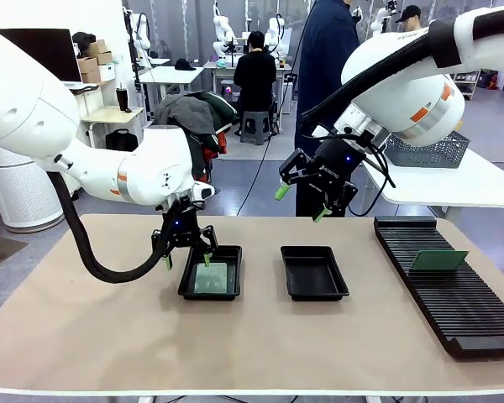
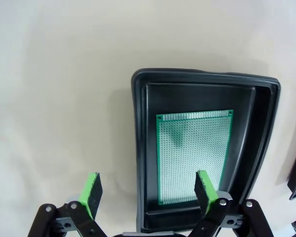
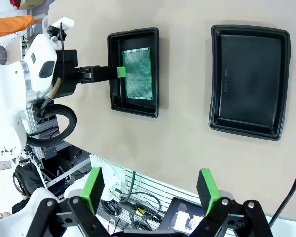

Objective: Inspect and transfer BCBs to ESD trays.
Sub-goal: Pick up the ESD tray and place it on the left side of the table.

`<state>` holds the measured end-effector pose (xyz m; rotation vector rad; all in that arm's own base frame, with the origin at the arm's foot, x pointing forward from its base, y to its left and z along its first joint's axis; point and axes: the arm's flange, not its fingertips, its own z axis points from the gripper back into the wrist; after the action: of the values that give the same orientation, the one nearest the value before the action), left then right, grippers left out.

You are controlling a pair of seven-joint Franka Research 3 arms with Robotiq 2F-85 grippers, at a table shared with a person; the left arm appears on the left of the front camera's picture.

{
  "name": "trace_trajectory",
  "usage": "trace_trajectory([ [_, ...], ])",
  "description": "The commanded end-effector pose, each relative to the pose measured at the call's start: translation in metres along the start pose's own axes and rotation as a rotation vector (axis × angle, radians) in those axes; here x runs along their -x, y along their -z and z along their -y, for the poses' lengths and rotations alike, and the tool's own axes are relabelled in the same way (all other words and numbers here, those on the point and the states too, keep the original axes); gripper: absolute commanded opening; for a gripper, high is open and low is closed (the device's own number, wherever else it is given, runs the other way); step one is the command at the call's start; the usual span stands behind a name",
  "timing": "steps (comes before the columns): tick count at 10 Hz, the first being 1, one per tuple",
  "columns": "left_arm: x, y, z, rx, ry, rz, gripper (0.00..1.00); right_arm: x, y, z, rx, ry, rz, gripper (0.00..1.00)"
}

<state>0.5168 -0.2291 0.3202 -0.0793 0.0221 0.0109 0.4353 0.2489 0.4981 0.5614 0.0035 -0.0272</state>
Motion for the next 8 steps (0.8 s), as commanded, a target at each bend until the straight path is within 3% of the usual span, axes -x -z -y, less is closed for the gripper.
trace_trajectory([
  [1, 0.005, 0.007, -0.002, -0.015, -0.025, 0.039, 1.00, -0.003, 0.001, -0.003, 0.013, 0.009, 0.002, 1.00],
  [4, 0.006, 0.015, -0.006, -0.011, -0.021, 0.053, 0.97, -0.003, 0.001, -0.003, 0.013, 0.009, 0.002, 1.00],
  [8, 0.007, 0.017, -0.008, -0.012, -0.018, 0.081, 0.80, -0.003, 0.001, -0.003, 0.013, 0.009, 0.002, 1.00],
])
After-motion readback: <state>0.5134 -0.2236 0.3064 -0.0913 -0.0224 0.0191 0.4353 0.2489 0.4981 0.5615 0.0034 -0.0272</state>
